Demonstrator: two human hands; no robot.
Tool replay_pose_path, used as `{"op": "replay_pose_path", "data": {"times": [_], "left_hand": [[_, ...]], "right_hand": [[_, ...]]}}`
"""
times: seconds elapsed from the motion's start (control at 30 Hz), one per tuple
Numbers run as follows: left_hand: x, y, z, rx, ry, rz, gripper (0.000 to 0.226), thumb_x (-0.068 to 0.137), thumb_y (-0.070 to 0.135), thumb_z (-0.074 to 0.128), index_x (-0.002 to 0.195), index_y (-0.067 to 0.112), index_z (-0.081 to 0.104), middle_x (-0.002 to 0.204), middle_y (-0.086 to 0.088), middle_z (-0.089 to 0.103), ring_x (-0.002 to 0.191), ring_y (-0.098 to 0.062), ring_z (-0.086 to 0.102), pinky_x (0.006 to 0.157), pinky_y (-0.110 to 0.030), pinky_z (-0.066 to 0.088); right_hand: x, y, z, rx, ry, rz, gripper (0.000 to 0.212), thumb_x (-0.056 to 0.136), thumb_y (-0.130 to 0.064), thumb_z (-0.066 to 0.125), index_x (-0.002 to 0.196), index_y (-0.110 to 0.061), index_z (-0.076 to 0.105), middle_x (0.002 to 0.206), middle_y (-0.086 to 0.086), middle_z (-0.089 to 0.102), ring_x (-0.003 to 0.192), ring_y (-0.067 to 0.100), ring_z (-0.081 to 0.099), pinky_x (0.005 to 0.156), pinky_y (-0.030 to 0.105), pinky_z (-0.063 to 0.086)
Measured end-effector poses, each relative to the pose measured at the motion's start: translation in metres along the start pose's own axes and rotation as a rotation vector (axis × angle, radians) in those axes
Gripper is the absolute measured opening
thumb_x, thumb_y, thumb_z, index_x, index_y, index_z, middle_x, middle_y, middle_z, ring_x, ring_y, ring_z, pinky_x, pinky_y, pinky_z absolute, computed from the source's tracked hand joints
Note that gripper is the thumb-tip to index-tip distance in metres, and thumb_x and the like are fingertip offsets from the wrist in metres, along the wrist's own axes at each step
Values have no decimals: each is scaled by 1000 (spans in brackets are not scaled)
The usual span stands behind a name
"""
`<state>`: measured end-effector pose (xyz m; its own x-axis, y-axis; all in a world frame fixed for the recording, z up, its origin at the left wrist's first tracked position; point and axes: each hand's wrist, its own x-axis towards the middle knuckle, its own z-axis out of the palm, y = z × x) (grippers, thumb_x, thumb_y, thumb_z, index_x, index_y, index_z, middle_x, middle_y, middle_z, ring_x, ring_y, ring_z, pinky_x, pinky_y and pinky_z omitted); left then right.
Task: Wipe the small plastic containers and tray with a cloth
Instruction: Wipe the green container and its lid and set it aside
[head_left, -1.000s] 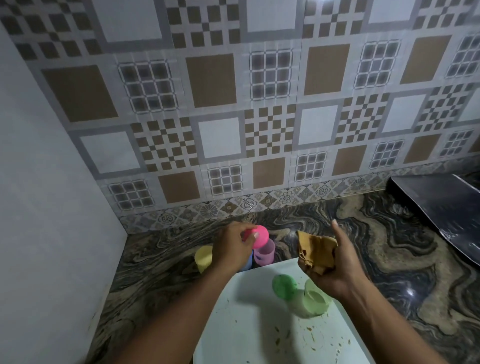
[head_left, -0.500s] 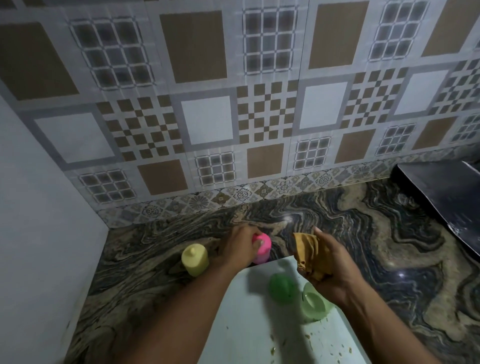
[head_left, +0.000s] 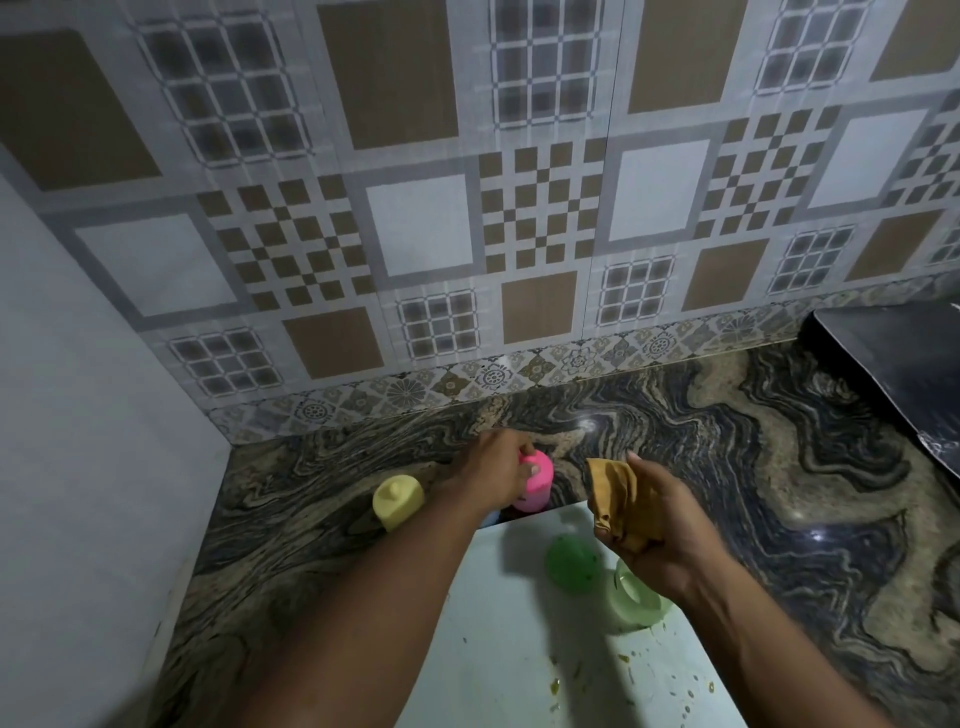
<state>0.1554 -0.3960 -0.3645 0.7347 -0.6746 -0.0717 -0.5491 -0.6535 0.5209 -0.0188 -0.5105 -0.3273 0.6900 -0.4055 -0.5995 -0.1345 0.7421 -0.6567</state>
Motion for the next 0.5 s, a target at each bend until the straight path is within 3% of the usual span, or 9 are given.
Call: {"op": "replay_pose_path", "data": {"times": [0.17,0.3,0.4,0.5], "left_hand": [[-3,8,-3,161,-20,36,31,89,35,71,115,20,68,120,-8,66,107,-30,63,91,-42,54],[-15,15,-8,183,73,132,37,91,39,64,124,22,68,126,-5,62,117,-28,57,99,-42,48],[-30,25,-6,63,115,205,30,93,35,59,118,21,70,120,-4,63,115,-28,55,98,-43,47],[-64,46,4,31,173,355,22,93,34,55,105,22,70,108,1,66,105,-24,53,92,-38,46]], "right_hand": [[-9,-3,0,16,-22,-9,24,96,-29,52,105,-10,64,87,13,62,65,25,61,61,32,51],[-23,-11,-10,77,3,-34,24,96,-22,48,110,-9,62,98,15,62,80,31,62,65,39,58],[-34,-17,-19,57,55,-90,27,97,-21,46,99,-6,69,84,15,73,82,34,64,82,47,52],[-49,-20,-29,46,100,-175,30,97,-23,48,112,-7,69,102,19,72,88,36,65,82,47,52]]}}
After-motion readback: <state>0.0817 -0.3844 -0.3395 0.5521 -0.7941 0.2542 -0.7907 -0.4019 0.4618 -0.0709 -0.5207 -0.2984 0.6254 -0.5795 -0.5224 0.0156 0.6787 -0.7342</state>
